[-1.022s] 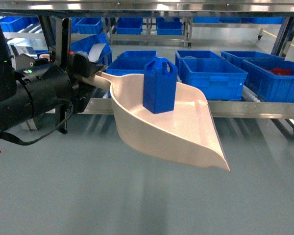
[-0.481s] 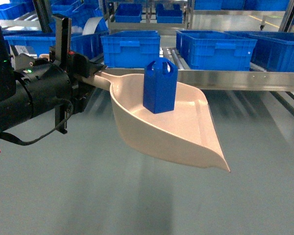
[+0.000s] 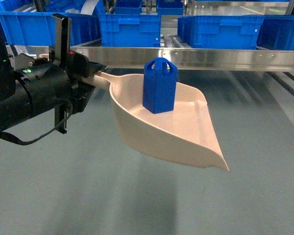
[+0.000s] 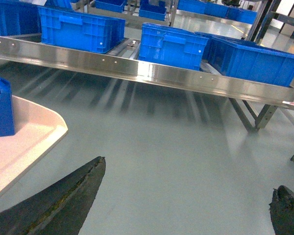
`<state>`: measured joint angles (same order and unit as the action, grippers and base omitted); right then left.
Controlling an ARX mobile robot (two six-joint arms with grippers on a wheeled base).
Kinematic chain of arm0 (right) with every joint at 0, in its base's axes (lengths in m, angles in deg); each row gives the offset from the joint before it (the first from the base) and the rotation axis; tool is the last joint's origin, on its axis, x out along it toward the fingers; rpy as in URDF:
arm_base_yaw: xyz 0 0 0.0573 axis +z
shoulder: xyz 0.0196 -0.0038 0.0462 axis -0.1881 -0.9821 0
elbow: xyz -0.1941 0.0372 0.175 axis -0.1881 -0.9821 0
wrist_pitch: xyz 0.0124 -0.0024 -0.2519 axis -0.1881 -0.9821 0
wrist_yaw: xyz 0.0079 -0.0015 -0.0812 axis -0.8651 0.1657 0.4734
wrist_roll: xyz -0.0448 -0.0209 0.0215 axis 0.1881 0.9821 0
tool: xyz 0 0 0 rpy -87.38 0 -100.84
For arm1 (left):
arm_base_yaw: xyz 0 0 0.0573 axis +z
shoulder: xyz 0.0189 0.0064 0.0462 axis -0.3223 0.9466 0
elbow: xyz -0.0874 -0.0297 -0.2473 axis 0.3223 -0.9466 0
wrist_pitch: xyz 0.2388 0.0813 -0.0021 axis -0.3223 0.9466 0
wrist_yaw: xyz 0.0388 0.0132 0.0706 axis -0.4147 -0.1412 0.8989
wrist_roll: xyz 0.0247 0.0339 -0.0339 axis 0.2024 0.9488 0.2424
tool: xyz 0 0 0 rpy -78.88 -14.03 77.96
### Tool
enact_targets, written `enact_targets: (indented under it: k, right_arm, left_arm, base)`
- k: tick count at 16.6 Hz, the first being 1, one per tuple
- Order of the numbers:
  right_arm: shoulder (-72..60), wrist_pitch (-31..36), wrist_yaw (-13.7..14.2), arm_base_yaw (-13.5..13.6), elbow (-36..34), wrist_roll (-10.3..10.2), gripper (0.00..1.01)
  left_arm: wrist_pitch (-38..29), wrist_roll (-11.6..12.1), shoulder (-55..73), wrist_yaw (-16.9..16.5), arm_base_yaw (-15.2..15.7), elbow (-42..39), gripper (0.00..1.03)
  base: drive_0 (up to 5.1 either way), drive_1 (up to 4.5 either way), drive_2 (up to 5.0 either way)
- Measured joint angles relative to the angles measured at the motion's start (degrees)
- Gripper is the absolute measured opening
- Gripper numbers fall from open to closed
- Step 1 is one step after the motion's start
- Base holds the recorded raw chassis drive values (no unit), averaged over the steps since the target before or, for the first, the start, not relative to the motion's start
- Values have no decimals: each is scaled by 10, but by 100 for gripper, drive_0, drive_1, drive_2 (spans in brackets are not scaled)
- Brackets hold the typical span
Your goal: Place part in tray to right shelf
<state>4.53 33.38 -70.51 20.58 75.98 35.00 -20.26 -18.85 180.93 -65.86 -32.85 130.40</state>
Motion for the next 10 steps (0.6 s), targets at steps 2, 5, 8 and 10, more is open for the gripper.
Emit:
enact_targets:
  k: [2, 5, 8, 10]
  right_arm:
    - [0, 0, 0, 0, 0, 0, 98]
    - [0, 1, 0, 0, 0, 0, 98]
    - [0, 1, 0, 0, 0, 0, 98]
    - [0, 0, 0, 0, 0, 0, 98]
  left_arm:
    - [0, 0, 0, 0, 0, 0, 15]
    - [-1, 0, 0, 0, 0, 0, 15]
    - [-1, 0, 0, 0, 0, 0, 15]
    - [0, 0, 0, 0, 0, 0, 15]
  base:
    - [-149, -149, -149]
    - [-149, -149, -149]
    - [-149, -149, -149]
    - [-149, -149, -149]
